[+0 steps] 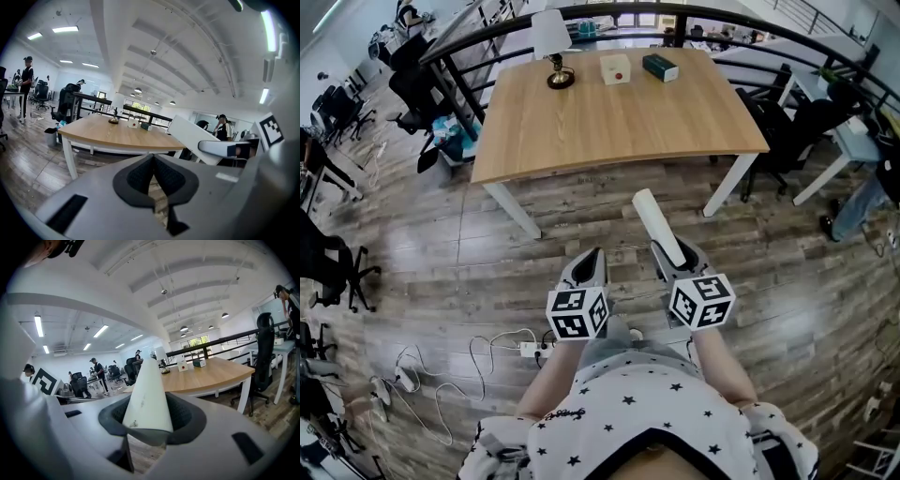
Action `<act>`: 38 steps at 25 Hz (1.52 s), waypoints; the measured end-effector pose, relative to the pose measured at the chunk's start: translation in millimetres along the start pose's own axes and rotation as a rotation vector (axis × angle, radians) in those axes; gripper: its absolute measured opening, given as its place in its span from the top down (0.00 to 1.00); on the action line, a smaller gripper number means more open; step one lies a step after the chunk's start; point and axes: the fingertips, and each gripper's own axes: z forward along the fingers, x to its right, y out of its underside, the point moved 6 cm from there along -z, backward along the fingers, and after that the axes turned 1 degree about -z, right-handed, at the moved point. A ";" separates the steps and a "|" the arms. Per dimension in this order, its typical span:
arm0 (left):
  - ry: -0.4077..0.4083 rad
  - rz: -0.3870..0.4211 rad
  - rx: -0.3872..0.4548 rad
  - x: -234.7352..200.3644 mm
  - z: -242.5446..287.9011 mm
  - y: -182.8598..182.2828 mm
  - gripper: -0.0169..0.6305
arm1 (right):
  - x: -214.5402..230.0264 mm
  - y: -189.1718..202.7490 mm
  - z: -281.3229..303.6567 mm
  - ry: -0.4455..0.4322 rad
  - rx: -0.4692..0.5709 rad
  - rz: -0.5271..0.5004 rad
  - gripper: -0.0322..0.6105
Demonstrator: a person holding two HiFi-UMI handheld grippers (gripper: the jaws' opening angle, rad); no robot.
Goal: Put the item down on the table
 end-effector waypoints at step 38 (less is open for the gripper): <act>0.017 -0.024 0.010 -113.9 208.3 -123.4 0.96 | 80.1 -107.9 230.9 -0.008 0.031 0.004 0.71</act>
